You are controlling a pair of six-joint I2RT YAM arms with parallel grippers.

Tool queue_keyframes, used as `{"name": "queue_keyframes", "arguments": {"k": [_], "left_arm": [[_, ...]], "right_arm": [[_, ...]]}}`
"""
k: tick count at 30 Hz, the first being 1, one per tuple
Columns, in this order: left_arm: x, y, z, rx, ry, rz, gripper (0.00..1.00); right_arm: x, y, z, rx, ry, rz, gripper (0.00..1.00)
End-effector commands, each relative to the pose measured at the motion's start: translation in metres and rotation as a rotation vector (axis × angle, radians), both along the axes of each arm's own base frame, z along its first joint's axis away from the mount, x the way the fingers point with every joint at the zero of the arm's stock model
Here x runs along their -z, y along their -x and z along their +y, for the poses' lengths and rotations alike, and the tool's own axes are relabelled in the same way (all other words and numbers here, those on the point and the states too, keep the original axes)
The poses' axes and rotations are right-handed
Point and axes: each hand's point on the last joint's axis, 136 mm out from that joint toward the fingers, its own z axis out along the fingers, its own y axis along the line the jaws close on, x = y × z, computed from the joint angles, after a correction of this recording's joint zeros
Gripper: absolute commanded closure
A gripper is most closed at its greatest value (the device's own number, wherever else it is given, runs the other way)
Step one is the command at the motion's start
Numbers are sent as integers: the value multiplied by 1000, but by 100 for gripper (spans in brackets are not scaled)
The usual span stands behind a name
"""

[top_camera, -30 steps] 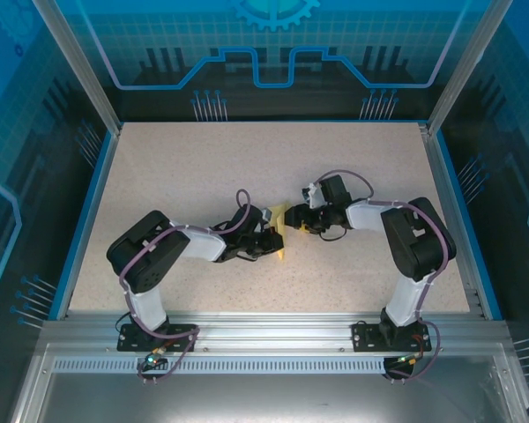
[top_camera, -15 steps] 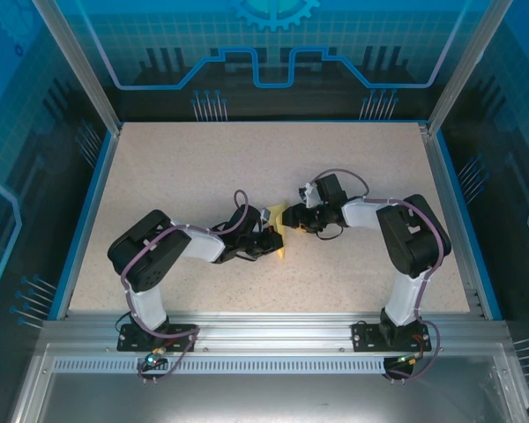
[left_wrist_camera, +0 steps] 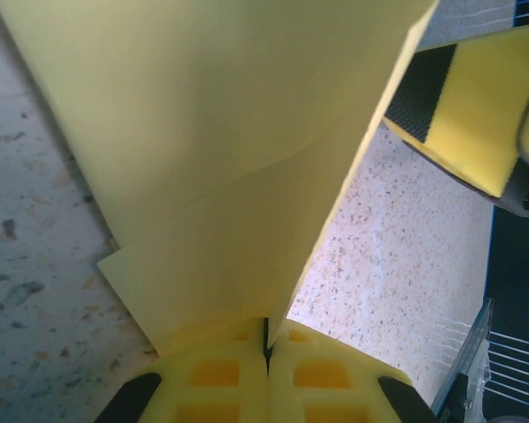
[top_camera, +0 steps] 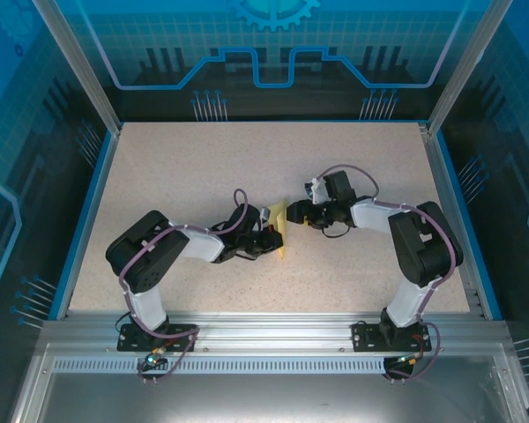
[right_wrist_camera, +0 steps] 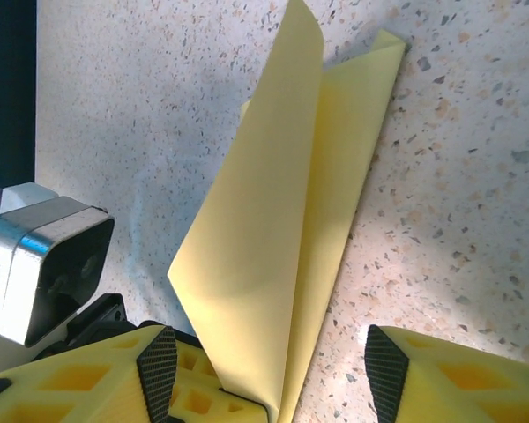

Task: Fold a paper plane with a square sheet of paper (fold left side to right side)
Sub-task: Fold the wing for the fifth time at the center of the table.

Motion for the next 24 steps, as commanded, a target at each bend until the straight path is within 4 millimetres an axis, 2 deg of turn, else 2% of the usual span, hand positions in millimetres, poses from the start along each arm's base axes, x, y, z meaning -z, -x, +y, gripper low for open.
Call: {"name": "queue_keyframes", "arguments": {"k": [1,3,4,6,12,18,24], "left_arm": [[-10,7,2,40,18,-25,96],[-12,8,2,45,25,-29,97],[-12,8,2,47,27,-29,97],[-15,8,-2,58,50,-31,98],[-11,9,-10,68,98,-8,100],[-11,8,-6,53,96,-6,100],[-3,8,0,32,101,16,100]], "right_arm": [[-5,5,-1,-17,-28,-2,38],[-7,3,-2,-10,-36,-9,36],[0,9,-6,-7,-34,11,36],[-2,10,-9,-7,-51,1,36],[3,15,-17,-4,-57,1,34],[5,16,-16,-3,-71,3,35],[-4,13,-8,-19,-89,-26,36]]}}
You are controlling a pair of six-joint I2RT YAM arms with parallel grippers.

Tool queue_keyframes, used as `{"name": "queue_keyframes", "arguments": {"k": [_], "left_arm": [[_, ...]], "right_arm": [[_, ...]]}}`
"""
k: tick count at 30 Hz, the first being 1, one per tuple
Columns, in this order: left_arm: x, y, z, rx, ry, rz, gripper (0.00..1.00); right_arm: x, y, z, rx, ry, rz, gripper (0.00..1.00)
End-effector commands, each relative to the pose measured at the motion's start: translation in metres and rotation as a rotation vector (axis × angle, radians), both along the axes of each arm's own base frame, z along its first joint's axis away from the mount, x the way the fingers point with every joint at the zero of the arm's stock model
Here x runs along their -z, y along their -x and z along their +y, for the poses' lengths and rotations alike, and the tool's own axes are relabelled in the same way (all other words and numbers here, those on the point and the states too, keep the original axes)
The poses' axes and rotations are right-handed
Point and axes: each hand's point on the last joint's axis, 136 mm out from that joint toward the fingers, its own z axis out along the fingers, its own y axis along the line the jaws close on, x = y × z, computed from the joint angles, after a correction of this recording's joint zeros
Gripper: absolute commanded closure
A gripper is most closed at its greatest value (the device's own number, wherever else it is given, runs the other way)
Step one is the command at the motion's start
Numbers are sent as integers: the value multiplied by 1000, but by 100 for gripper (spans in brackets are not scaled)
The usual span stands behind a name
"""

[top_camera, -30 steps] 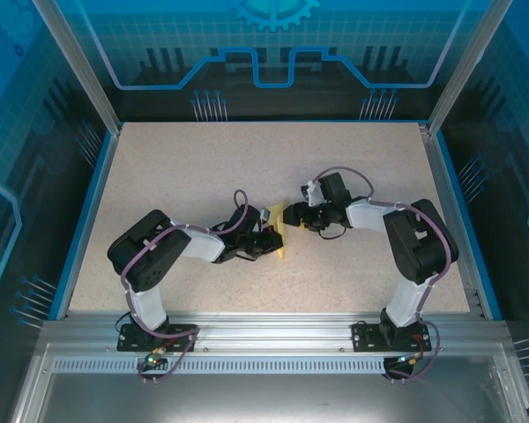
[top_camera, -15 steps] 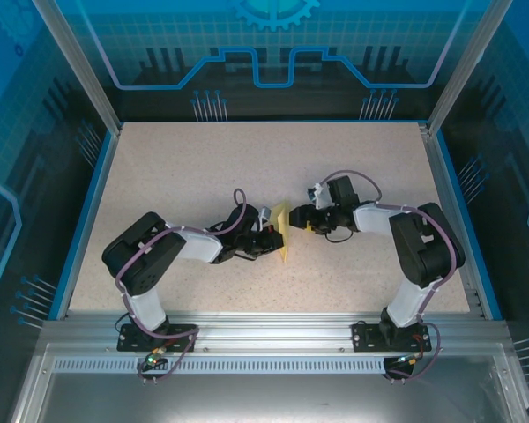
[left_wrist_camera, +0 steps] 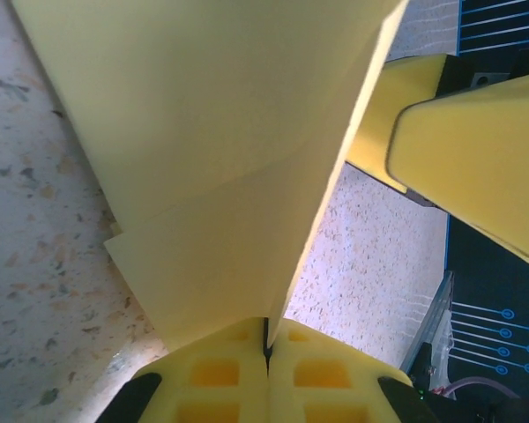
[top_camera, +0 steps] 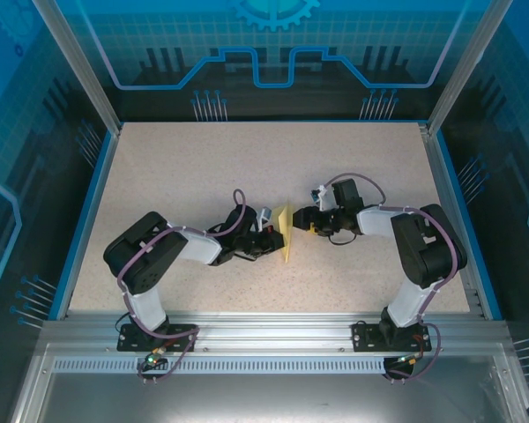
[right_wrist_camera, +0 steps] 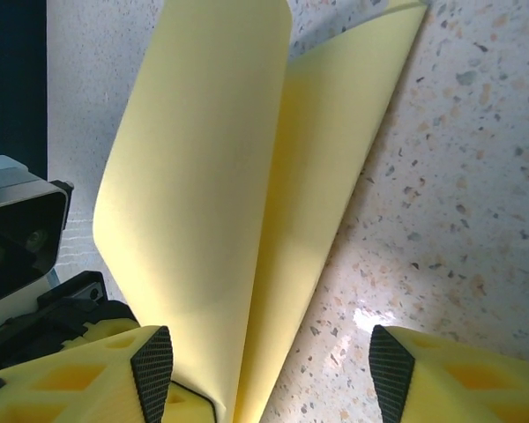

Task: Fold a paper plane with a square sheet of paper (fold left side to right side)
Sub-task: Fold the wing for the fifth time at the center of the table.

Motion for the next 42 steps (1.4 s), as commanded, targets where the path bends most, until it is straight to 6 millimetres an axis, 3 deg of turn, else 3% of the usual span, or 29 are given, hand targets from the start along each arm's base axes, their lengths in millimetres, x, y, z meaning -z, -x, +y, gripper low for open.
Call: {"name": "queue_keyframes", "arguments": {"k": [1,6,11,12,20,36,42], "left_arm": [[8,1,5,-12,20,31,100],[11,0,8,-21,25,41,100],[11,1,7,-19,25,39,100],[10,0,7,-18,27,37,100],[11,0,7,-18,23,38,100],[11,0,7,-16,17,39,100],[12,-1,9,-17,8,39,100]], "right_arm": [[-16,-1,10,-30,-43,-47,36],[-23,-8,23,-49,-55,-64,34],[-14,-12,29,-38,-38,-34,24],[-23,-21,34,-35,-46,-53,22],[-12,-30,44,-12,-9,4,11],[0,-36,55,-15,34,61,5],[19,-30,49,-9,128,153,1]]}}
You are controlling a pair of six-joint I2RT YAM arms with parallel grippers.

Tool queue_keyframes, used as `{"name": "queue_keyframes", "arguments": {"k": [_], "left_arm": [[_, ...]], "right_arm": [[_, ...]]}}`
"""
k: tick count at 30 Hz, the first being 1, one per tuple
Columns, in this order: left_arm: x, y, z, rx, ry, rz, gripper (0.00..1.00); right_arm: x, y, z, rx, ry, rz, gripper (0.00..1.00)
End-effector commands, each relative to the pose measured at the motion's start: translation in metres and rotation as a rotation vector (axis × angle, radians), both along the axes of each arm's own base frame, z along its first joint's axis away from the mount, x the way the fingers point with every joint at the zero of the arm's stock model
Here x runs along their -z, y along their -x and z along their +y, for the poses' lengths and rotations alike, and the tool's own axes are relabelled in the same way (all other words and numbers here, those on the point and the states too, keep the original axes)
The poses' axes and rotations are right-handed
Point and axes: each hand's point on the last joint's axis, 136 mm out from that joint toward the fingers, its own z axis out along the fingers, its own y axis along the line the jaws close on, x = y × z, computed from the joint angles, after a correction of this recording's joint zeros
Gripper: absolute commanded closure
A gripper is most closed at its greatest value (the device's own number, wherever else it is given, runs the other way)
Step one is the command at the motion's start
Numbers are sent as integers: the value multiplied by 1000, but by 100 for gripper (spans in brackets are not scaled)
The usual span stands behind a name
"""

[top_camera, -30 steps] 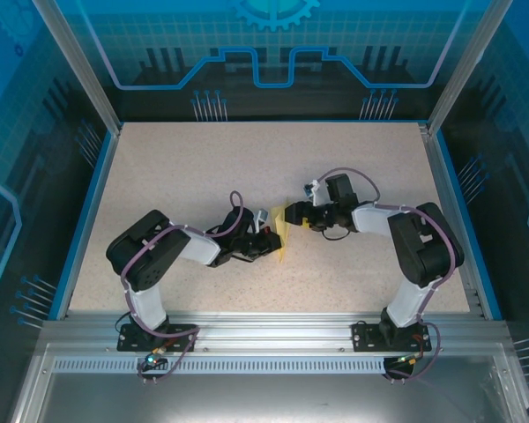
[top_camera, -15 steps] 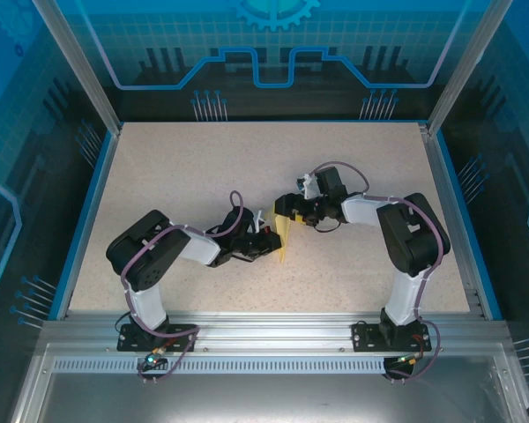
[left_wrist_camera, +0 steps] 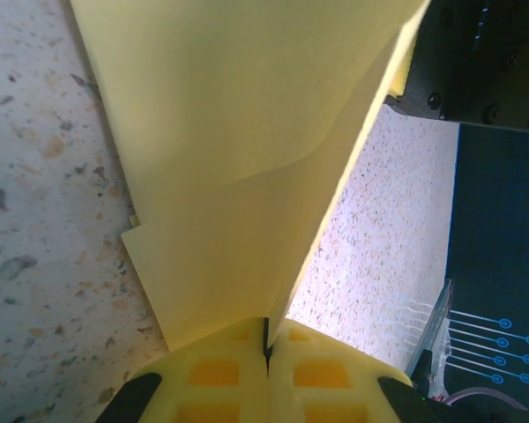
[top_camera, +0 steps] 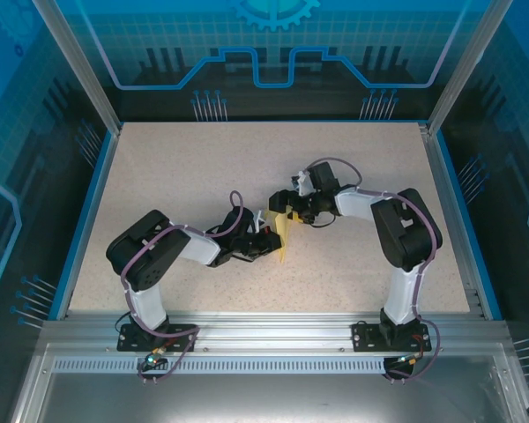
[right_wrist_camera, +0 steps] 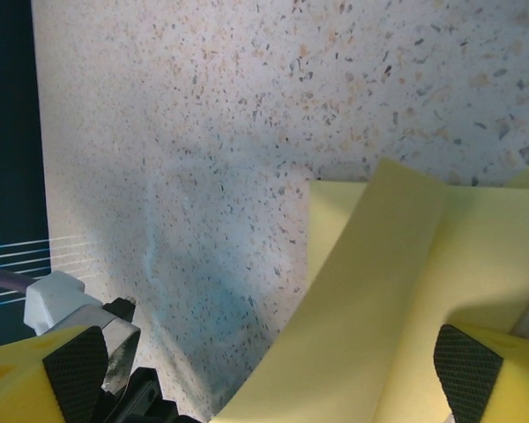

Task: Fold a paper plane with a square sheet of paper (fold left side to right side)
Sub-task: Fold the wing for the fifth time at the center of the table.

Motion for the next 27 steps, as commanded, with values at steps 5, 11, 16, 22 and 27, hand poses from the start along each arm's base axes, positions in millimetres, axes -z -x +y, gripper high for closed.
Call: {"name": "queue_keyframes", "arguments": {"k": [5,11,16,22,27], "left_arm": [[2,1,7,4,-23,15,100],[4,1,12,-1,-49,22,100],[2,0,13,-1,-47,16,100],[-9,-1,11,15,-39,-6,100],[-9,-3,13,19,-67,-13,100]], "right_arm": [[39,19,-11,3,145,147,1],[45,20,-12,4,163,171,1],[47,21,-11,-6,164,170,2],[48,23,-10,-12,163,172,2],[48,24,-9,-16,163,173,2]]}}
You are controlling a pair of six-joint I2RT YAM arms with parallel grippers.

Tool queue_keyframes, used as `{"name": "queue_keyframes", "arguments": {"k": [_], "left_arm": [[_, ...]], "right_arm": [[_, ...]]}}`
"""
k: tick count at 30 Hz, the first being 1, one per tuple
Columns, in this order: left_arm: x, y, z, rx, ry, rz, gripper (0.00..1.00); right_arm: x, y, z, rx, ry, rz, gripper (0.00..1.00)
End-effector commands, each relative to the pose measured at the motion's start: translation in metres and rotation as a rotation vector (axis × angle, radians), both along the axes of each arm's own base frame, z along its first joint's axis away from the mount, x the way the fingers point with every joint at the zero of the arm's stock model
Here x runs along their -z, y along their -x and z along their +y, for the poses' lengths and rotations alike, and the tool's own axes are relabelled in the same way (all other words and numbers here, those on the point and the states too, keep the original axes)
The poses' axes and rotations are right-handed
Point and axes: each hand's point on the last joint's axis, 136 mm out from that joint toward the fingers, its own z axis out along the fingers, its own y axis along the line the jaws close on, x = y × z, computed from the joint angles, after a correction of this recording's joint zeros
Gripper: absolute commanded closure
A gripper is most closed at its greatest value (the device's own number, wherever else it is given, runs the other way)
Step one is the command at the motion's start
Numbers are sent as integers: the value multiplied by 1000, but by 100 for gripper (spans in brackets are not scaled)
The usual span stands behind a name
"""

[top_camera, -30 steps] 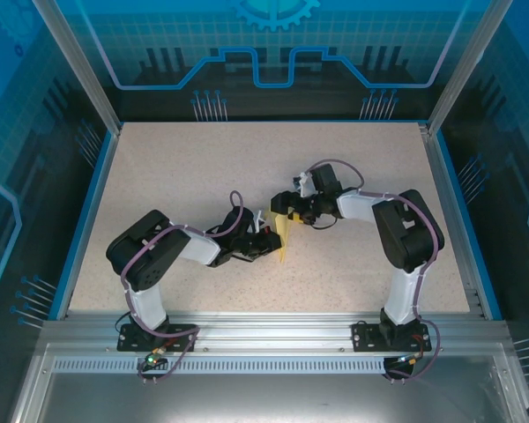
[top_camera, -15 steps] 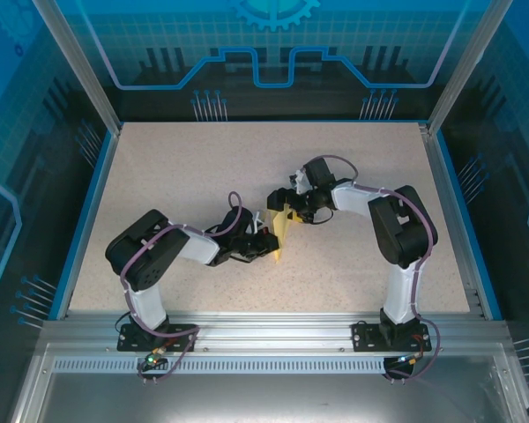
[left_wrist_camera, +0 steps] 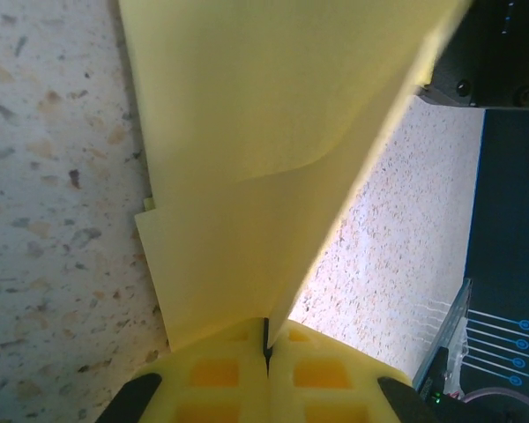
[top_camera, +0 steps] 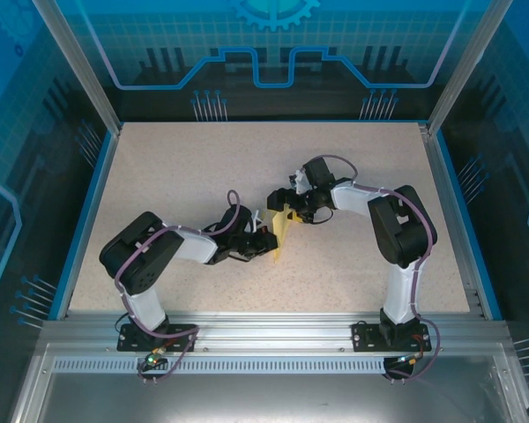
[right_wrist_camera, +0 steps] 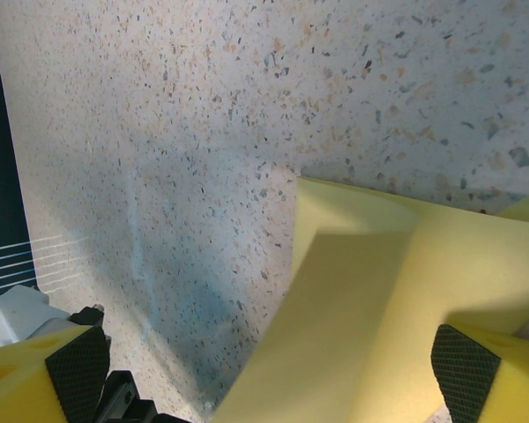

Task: Fold a paper plane with a square sheet of paper (fold left side to right side)
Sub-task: Fold the wing for the fifth time at the center of the table.

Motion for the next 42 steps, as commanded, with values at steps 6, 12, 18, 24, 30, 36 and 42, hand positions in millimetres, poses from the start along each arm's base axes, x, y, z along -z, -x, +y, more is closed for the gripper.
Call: {"name": "queue_keyframes", "arguments": {"k": [6,12,18,24,30,36,42], "left_arm": [[-1,-9,9,0,-27,-15,100],[4,-10,14,-4,-32,-6,100],[6,-10,12,2,-12,-2,100],[1,-11,8,11,8,-6,100],[0,-11,8,4,17,1,100],[-4,-12,5,8,31,-1,100],[-9,-15,1,5,65,-2,100]], "right_arm": [[42,27,-10,-20,106,117,2],[42,28,-10,-27,102,117,2],[25,23,-7,-34,64,70,4],[-8,10,-6,-20,-97,-18,7],[-19,9,-7,-38,-175,-60,6],[-38,6,-28,-9,-187,-121,4],[-31,15,-46,-2,-152,-107,32]]}}
